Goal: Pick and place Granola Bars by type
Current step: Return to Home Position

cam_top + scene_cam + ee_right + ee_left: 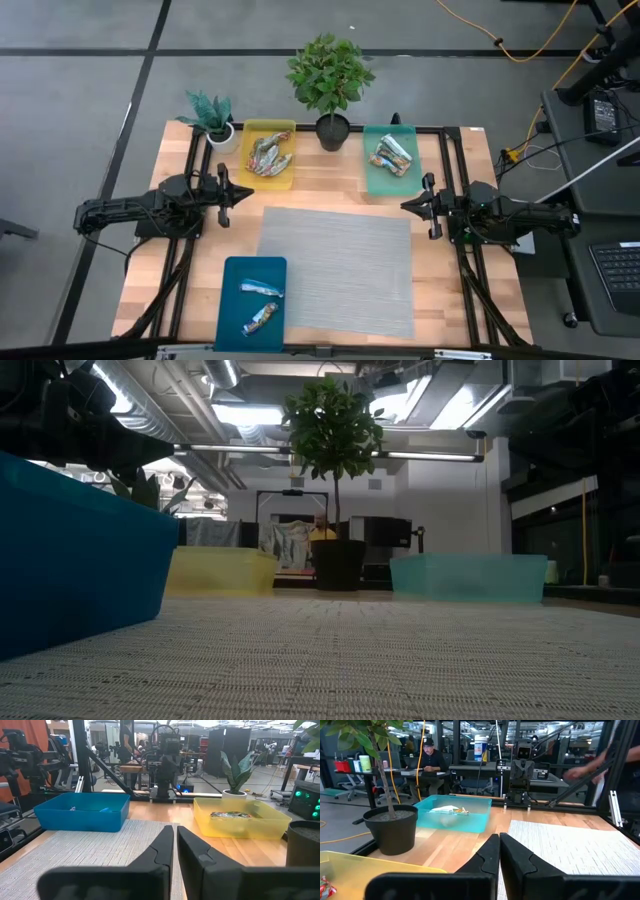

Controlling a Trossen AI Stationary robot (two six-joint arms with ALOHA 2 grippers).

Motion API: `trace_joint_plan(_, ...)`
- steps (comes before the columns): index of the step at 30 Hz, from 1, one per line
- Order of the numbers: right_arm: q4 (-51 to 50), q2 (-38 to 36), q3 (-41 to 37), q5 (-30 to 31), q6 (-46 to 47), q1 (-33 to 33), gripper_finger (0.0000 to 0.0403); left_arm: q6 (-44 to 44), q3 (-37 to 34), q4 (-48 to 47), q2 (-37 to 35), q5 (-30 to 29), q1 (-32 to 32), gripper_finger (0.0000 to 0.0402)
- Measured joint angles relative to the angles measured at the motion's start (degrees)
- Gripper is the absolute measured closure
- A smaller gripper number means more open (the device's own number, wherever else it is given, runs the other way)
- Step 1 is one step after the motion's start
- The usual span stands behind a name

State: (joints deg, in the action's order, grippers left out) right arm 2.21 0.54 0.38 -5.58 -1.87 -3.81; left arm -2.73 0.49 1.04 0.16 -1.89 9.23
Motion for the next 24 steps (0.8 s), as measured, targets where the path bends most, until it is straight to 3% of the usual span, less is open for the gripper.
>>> trace_joint_plan(24,-0.02,0.00,0.00,0.00,-0.02,-0.02,0.0375,0.02,0.00,0.00,-0.01,0.00,-0.01,0.0398)
